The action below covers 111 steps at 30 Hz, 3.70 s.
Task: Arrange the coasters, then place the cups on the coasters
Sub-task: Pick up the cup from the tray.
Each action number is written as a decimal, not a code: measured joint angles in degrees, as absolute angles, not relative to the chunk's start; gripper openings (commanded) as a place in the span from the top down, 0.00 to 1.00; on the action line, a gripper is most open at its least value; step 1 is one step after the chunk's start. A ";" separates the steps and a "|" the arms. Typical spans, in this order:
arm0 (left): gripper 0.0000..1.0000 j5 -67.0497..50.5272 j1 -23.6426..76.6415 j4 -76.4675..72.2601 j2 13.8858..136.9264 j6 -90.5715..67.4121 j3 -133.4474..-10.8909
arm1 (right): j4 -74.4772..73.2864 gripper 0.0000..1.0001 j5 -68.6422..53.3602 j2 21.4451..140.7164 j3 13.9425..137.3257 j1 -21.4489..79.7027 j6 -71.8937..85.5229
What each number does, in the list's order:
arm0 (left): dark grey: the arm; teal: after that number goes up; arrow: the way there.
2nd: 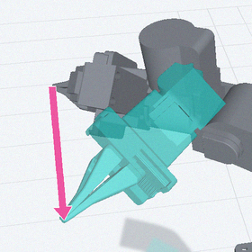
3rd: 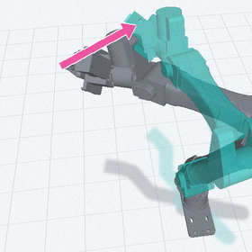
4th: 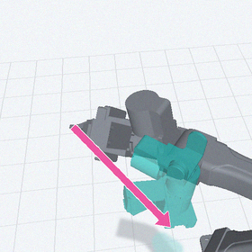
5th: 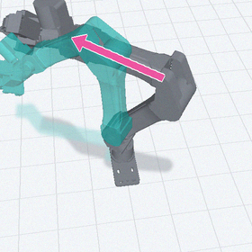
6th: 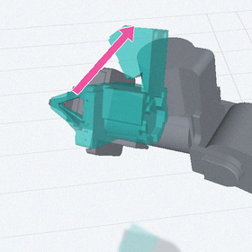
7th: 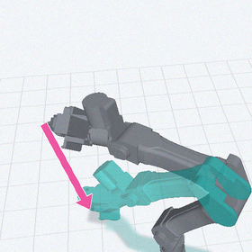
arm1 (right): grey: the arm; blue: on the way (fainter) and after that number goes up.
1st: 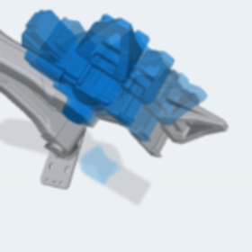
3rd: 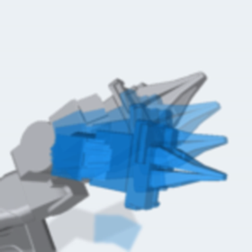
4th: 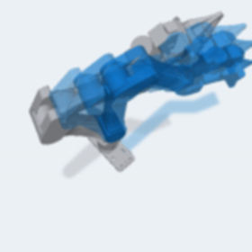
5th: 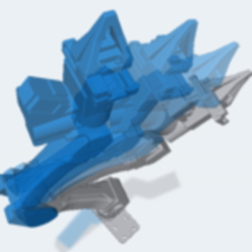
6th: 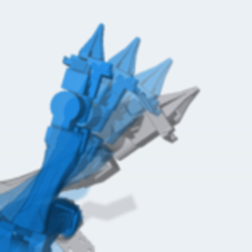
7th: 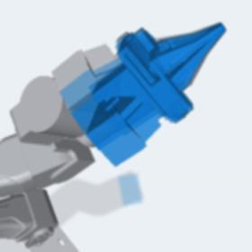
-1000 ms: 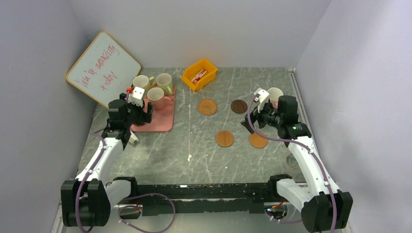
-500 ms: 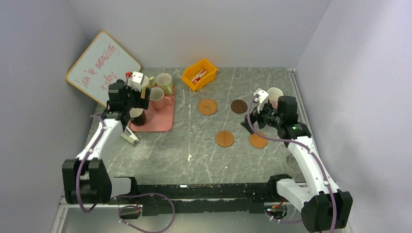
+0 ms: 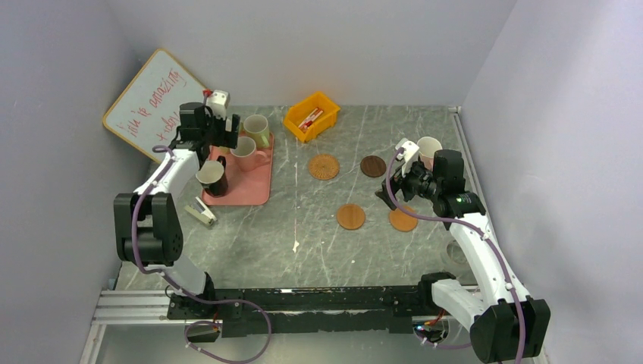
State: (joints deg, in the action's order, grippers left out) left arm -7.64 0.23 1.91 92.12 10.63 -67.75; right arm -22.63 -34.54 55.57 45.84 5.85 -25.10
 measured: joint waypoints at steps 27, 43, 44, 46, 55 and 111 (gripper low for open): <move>0.04 -3.51 0.23 -1.50 101.58 7.73 -74.00 | -22.63 0.00 -34.59 55.55 45.65 5.82 -25.30; 0.04 -4.36 -3.79 4.38 89.01 10.09 -64.66 | -22.63 0.00 -34.65 55.46 45.56 5.85 -25.34; 0.04 -4.47 -3.81 5.54 86.46 10.81 -63.09 | -22.65 0.00 -34.76 55.44 45.56 5.82 -25.34; 0.04 -4.78 -3.79 7.77 79.42 13.06 -59.07 | -22.63 0.00 -34.81 55.37 45.56 5.82 -25.34; 0.04 -7.53 -3.97 14.04 68.60 17.56 -49.12 | -22.63 0.00 -34.81 55.00 45.56 5.82 -25.34; 0.04 -7.57 -5.15 8.86 73.56 18.17 -46.24 | -22.65 0.00 -35.03 54.33 45.56 5.82 -25.34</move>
State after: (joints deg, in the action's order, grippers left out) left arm -7.57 -5.15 8.86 73.56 18.17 -46.24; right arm -22.65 -35.03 54.33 45.56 5.82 -25.34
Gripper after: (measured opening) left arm 0.966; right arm 0.997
